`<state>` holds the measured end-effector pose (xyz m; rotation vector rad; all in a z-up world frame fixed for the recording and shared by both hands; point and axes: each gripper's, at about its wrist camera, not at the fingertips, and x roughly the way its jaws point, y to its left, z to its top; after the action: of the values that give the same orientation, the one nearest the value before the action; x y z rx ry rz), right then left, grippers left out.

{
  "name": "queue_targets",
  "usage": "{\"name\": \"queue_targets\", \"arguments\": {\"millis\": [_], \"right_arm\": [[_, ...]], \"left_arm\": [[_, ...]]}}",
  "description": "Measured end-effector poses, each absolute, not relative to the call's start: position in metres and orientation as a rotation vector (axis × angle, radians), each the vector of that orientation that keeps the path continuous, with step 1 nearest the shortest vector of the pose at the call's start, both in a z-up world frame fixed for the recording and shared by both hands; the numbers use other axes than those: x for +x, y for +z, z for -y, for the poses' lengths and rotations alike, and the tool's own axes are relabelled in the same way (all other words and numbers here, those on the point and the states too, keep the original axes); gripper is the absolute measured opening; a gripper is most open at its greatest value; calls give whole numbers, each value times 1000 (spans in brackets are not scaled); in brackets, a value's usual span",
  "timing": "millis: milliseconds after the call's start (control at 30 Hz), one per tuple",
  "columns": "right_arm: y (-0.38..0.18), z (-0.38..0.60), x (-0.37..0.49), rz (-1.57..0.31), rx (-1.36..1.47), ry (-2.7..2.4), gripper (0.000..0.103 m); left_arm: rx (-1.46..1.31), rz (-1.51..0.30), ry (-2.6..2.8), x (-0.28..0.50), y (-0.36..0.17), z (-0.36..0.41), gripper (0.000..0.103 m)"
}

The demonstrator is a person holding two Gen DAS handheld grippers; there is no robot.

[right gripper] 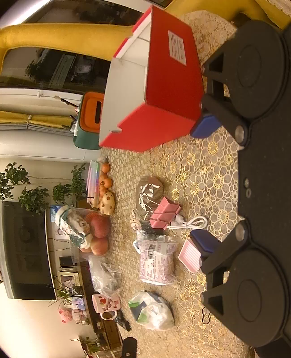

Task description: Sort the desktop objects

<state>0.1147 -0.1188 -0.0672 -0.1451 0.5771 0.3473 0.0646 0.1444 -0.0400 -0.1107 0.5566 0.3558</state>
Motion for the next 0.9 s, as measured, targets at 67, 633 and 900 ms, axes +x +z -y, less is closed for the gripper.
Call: {"name": "queue_targets", "arguments": {"millis": [67, 633, 900], "right_arm": [[-70, 114, 121, -579, -149, 356, 86], [-99, 69, 166, -634, -200, 412, 71], [-110, 59, 177, -662, -201, 412, 67]], "left_arm": [[-99, -564, 364, 71, -44, -149, 103], [-72, -629, 397, 122, -84, -175, 103], [-135, -666, 379, 140, -96, -186, 103]]}}
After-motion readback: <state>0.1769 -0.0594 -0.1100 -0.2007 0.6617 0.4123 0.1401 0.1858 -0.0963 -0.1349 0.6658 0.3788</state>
